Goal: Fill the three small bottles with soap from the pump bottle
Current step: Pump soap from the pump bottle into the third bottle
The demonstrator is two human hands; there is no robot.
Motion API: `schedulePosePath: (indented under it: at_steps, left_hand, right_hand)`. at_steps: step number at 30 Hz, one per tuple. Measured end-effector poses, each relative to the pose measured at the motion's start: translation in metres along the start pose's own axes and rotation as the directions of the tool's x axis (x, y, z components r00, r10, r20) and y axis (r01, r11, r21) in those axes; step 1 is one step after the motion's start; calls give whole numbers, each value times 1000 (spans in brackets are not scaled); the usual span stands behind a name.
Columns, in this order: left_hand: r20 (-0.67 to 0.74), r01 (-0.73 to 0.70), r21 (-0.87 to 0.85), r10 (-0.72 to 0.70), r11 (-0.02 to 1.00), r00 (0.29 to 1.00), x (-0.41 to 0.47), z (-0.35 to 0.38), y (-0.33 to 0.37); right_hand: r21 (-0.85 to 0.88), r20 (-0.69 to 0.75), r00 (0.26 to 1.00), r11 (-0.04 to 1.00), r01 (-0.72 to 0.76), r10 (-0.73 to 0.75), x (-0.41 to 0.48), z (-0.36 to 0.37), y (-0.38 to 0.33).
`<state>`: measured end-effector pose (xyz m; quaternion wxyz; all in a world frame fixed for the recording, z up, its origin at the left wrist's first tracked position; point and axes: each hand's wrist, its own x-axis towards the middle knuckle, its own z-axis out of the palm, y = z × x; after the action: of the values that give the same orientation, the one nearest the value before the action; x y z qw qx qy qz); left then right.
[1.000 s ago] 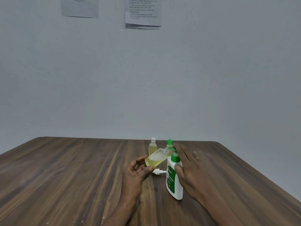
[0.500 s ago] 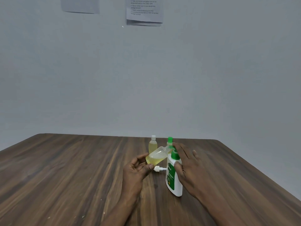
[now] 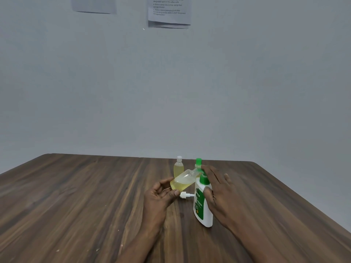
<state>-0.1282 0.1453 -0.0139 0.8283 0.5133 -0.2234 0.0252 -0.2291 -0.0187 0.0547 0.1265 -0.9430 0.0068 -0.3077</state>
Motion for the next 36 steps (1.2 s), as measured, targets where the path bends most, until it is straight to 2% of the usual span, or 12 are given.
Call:
schedulePosePath:
  at_steps: [14, 20, 29, 36]
  left_hand:
    - [-4, -20, 16, 20, 1000, 1000, 1, 3, 5]
    - [-1, 12, 23, -12, 1000, 1000, -2, 2, 2]
    - [-9, -32, -7, 32, 999, 999, 1, 3, 6]
    - [6, -4, 9, 4, 1000, 1000, 0, 1, 4]
  right_hand:
    - [39, -33, 999, 999, 4, -3, 2, -3, 1]
    - [-10, 1, 1000, 1000, 6, -6, -3, 0, 0]
    - [19, -20, 1000, 1000, 3, -2, 1, -2, -3]
    - [-12, -4, 1000, 1000, 3, -3, 0, 0, -2]
